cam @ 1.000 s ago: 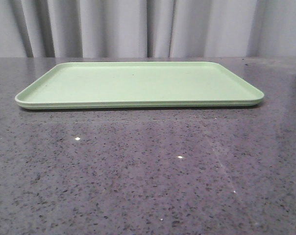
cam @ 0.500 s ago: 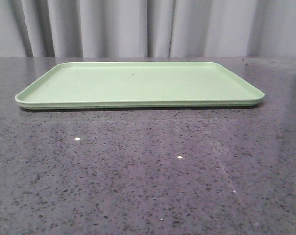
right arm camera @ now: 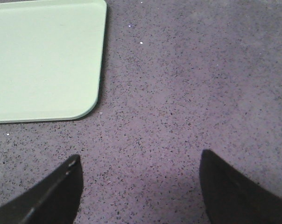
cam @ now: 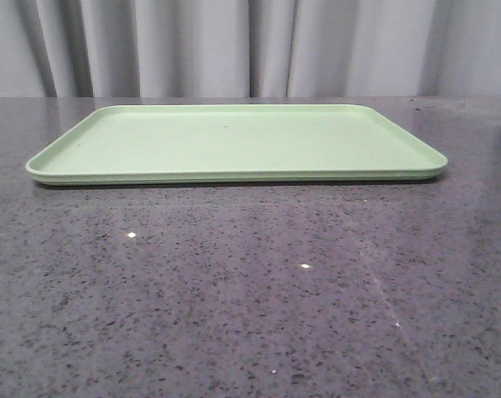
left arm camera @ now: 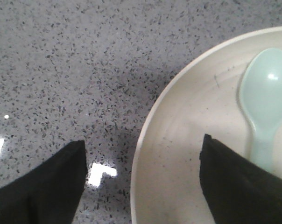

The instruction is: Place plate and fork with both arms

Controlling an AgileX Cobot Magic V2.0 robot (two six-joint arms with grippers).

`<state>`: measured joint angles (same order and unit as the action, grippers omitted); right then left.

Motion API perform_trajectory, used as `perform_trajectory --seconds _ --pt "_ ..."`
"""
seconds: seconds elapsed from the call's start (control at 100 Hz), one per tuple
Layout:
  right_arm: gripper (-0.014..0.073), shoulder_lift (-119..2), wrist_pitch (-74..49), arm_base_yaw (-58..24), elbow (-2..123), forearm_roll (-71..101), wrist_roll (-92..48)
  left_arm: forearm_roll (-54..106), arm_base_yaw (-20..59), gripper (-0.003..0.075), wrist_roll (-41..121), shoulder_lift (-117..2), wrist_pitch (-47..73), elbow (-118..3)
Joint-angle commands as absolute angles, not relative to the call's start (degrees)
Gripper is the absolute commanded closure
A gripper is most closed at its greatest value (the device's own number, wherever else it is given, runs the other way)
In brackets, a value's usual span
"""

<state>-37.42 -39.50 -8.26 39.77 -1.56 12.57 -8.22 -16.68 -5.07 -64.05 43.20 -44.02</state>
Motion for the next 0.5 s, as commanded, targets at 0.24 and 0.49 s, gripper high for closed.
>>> perform_trajectory --seconds 0.24,0.49 --pt "0.0065 -37.81 -36.92 -8.42 42.03 -1.99 12.04 -7.63 -16.83 0.023 -5.84 -68.82 39.92 -46.06" --pt "0.0065 -37.81 -37.02 -8.42 42.03 -1.99 12.04 -7.28 -16.83 0.023 -5.84 -70.86 39.58 -46.06"
